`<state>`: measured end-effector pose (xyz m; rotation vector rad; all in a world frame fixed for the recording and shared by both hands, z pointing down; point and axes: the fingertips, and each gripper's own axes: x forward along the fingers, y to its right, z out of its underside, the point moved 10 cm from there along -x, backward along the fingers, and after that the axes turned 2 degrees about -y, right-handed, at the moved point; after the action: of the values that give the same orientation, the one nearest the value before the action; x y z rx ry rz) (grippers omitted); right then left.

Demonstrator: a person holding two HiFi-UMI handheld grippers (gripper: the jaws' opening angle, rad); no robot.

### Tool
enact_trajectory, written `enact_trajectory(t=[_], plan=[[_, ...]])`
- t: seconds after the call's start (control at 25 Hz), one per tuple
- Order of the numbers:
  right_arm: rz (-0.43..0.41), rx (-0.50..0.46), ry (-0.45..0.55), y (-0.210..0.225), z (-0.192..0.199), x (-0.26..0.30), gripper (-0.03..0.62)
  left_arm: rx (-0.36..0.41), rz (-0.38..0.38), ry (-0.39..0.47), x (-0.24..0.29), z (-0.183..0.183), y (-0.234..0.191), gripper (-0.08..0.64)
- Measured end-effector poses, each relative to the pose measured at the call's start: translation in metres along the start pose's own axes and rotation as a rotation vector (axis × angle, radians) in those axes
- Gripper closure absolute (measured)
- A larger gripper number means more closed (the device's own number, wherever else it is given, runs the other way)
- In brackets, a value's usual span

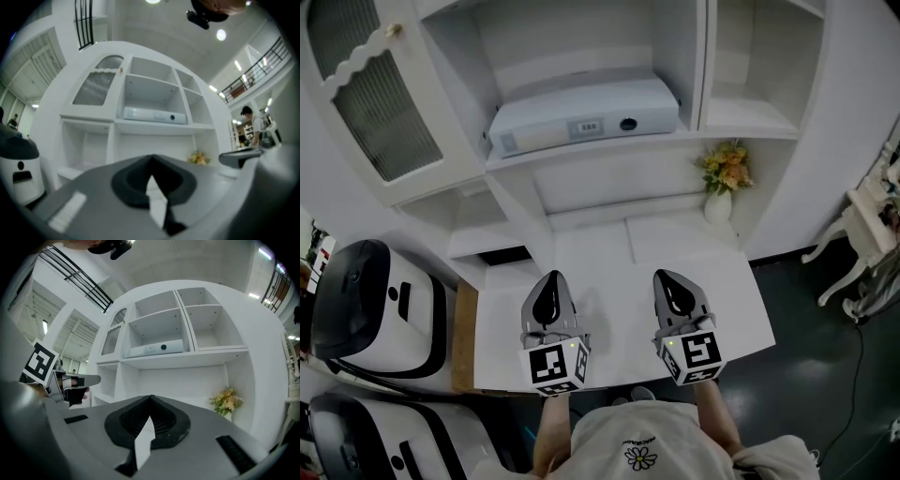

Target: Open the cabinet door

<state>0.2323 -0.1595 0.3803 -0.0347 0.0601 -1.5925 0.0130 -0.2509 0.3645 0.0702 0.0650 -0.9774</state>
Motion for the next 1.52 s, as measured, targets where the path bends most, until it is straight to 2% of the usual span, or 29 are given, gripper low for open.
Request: enact_trajectory(t=[0.16,0.32,0.68,0.76,0.88,1.12,1.32,1.52], plan=[[-0.031,0.037,0.045,0.001,-0.012,0.009,0.591,0.014,-0.018,0.000,-0.001,-0.005,-0.003,0.554],[-0.123,0.096,0.129,-0.002,-0.043,0.026,0.589,0.022,-0.065,0.010,-0.006,-0.011,-0.015,0.554],[-0.402,0.023,0.424,-0.042,-0.161,0.078,0.466,0.073,-0.202,0.025,-0.027,-0.030,-0.051,0.554],[-0.436,-0.003,0.477,-0.054,-0.184,0.091,0.449,0.081,-0.233,0.032,-0.033,-0.035,-0.059,0.554],[-0.443,-0.024,0.528,-0.070,-0.213,0.116,0.419,0.077,-0.272,0.039,-0.042,-0.040,-0.069,0.554],[-0.489,-0.058,0.500,-0.104,-0.251,0.175,0.383,0.074,-0.320,0.027,-0.059,-0.037,-0.079,0.554],[-0.511,-0.012,0.462,-0.122,-0.272,0.212,0.371,0.064,-0.333,0.024,-0.064,-0.035,-0.083,0.554],[-0.480,0.010,0.343,-0.134,-0.284,0.251,0.370,0.069,-0.339,0.027,-0.065,-0.035,-0.087,0.554]])
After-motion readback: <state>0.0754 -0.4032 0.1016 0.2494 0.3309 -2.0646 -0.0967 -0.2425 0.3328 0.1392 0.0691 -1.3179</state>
